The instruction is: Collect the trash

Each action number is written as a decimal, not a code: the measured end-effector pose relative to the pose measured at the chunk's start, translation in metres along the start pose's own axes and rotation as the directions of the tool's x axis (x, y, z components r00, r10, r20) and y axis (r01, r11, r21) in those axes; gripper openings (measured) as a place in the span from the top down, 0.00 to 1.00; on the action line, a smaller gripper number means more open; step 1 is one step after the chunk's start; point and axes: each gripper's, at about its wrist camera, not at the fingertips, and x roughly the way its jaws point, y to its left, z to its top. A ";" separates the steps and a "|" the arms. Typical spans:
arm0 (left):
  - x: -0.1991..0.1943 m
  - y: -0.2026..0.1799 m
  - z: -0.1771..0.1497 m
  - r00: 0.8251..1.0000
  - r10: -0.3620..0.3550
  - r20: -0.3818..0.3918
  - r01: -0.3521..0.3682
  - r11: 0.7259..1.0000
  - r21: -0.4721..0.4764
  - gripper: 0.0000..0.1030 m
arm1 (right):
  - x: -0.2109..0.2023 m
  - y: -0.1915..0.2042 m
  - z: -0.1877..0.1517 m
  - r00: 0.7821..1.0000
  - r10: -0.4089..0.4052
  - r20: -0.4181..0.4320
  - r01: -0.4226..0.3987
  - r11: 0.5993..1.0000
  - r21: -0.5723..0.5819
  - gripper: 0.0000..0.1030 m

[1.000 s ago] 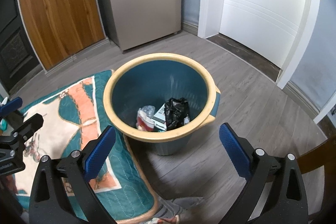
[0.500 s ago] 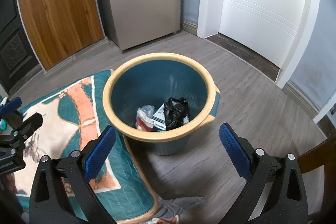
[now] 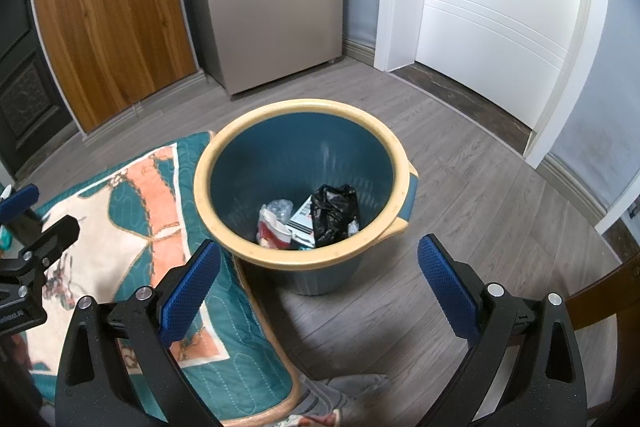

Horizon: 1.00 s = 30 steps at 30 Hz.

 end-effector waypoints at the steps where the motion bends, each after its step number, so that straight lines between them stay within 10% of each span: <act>1: 0.000 0.000 0.000 1.000 0.001 0.000 -0.001 1.000 0.000 0.06 | 0.000 0.000 0.000 1.000 -0.001 0.001 0.001 1.000 0.000 0.05; 30: 0.001 0.002 -0.001 1.000 -0.003 -0.006 0.003 1.000 -0.018 0.06 | -0.002 -0.005 -0.005 1.000 -0.007 -0.005 0.007 1.000 0.003 0.05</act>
